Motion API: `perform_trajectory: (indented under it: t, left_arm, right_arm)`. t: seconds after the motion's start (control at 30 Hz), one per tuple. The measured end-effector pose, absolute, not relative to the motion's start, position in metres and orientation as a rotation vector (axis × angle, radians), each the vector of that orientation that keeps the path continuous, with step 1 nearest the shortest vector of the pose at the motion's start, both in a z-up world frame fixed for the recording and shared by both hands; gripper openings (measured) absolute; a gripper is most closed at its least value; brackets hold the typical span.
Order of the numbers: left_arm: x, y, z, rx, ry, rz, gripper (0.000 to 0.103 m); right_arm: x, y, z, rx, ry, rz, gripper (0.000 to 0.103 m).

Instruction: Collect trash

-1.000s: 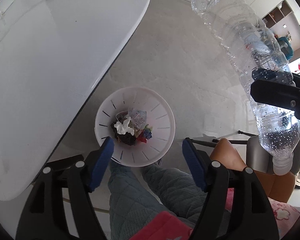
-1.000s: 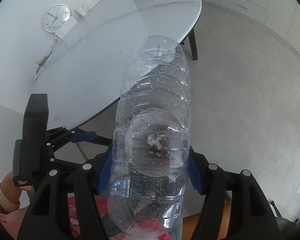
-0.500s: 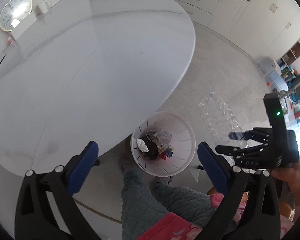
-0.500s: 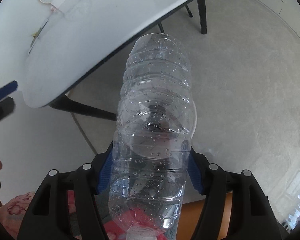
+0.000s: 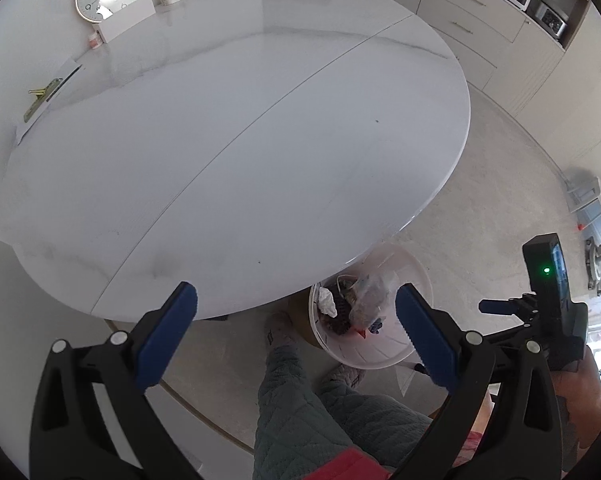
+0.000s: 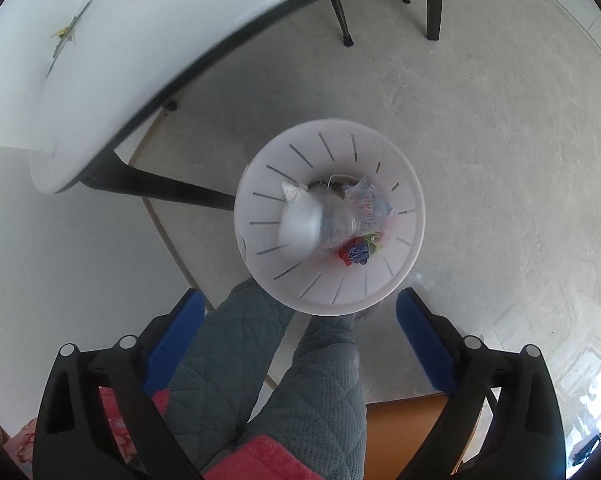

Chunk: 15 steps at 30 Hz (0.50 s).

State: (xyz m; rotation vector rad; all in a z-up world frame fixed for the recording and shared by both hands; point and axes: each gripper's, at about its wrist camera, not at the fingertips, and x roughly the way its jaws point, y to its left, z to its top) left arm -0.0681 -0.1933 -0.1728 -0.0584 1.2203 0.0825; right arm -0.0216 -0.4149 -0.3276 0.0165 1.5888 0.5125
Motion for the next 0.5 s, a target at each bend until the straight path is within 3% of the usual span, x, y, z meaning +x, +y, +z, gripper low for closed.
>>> perform_trajectory:
  t: [0.5]
  left_arm:
    - [-0.05,-0.224,-0.112,-0.025,1.057,0.06,0.095]
  right_arm:
    - [-0.023,-0.425,-0.165,-0.021,1.198,0.503,0.101]
